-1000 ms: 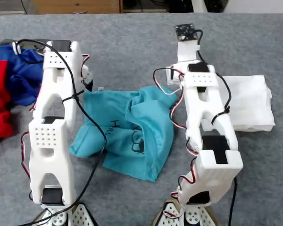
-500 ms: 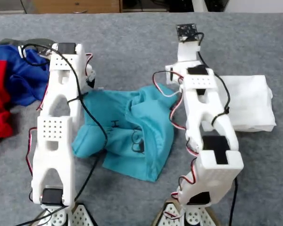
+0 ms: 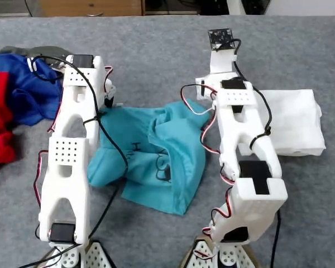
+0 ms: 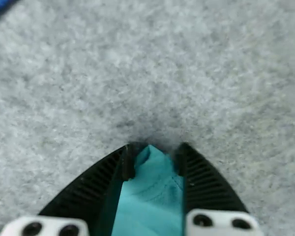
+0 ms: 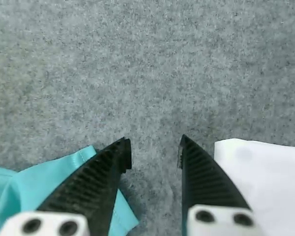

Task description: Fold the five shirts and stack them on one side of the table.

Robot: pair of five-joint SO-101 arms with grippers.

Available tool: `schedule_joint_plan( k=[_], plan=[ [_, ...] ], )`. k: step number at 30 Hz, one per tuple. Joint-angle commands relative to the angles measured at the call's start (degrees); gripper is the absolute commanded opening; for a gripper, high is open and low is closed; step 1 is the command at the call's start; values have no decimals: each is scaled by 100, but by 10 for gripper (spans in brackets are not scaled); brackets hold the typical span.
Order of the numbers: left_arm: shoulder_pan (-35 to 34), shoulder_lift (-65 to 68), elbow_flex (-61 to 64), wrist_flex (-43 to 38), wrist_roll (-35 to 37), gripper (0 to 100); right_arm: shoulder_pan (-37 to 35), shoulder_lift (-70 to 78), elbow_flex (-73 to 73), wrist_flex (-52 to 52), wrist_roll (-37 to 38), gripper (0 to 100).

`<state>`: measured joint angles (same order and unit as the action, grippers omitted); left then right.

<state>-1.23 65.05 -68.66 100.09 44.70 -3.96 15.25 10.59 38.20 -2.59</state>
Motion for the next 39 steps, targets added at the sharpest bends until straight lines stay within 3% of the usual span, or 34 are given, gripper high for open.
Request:
schedule_joint_plan(
  k=[1, 12, 16, 18, 26, 32, 39],
  plan=[
    [97, -40, -79, 62, 9, 123, 101, -48, 4, -105, -44, 164],
    [299, -48, -281, 62, 0, 122, 101, -48, 4, -105, -44, 164],
    [246, -40, -738, 62, -18, 13, 101, -57, 4, -105, -44, 164],
    [229, -4, -923, 62, -18, 24, 101, -84, 4, -35, -44, 166],
    [-9, -40, -1011, 62, -466, 18, -145, -242, -1596, 2725, 44, 168],
    [-615, -57, -1284, 79, -791, 18, -901, -233, -3345, 4923, 308, 213],
    [-1284, -470, -1099, 79, -1160, 18, -1763, -101, -3371, 5125, 316, 270]
  ],
)
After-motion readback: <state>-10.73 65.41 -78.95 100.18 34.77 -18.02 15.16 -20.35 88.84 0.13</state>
